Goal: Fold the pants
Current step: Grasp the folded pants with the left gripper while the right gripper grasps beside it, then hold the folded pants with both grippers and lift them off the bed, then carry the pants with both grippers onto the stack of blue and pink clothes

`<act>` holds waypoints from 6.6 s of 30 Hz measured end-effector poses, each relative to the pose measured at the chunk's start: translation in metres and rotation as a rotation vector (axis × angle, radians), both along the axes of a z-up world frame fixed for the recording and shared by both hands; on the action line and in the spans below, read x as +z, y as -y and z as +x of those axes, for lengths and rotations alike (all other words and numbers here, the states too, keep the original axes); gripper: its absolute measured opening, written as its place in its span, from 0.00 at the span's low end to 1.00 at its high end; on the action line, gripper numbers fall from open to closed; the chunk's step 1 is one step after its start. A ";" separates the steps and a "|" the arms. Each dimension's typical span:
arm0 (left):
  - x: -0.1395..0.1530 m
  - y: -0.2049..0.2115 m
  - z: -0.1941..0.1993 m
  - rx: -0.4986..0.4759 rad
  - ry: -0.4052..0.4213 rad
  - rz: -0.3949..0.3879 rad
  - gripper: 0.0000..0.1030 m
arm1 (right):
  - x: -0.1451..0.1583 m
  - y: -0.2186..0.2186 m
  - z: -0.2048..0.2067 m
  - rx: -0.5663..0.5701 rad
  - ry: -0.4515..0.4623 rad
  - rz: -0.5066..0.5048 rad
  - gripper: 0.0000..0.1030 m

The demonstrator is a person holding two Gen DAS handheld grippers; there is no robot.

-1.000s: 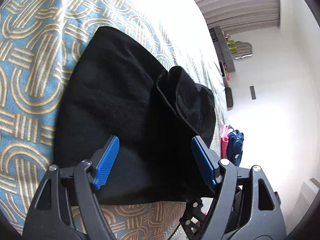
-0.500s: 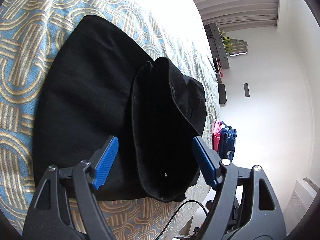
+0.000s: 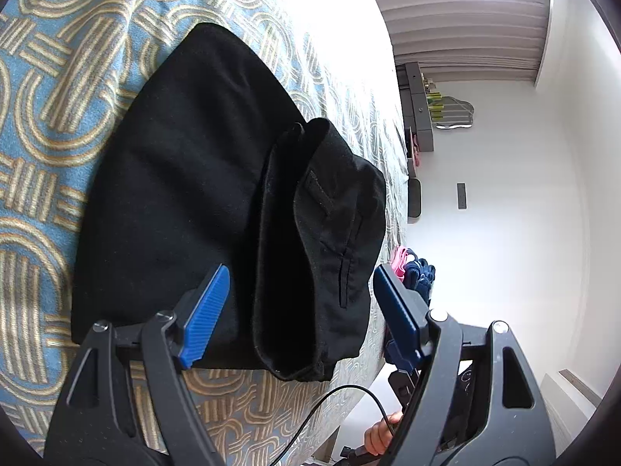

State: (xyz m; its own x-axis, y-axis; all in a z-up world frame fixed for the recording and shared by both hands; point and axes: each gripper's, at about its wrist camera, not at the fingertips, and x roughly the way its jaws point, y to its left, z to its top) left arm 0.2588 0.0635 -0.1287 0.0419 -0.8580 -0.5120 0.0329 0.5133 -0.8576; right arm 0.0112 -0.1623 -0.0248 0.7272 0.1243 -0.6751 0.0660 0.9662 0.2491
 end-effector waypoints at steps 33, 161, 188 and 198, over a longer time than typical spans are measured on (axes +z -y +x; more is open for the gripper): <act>0.083 0.005 0.011 -0.020 0.441 0.289 0.15 | -0.004 0.056 -0.008 -0.205 -0.073 0.060 0.66; -0.023 -0.075 0.036 -0.121 0.319 -0.067 0.57 | -0.080 0.047 0.129 0.066 -0.359 0.529 1.00; -0.004 -0.071 0.003 -0.189 0.412 0.214 0.36 | -0.088 0.068 0.136 0.074 -0.351 0.598 0.23; 0.092 -0.045 -0.055 -0.276 0.697 0.331 0.27 | 0.000 0.042 0.096 0.088 -0.153 0.450 0.09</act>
State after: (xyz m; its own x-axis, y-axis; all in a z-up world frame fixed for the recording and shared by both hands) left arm 0.2042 0.1086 -0.0371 0.2534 -0.6931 -0.6748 0.6647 0.6316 -0.3992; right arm 0.1075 -0.2039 -0.0253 0.5975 0.4852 -0.6384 0.0576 0.7681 0.6377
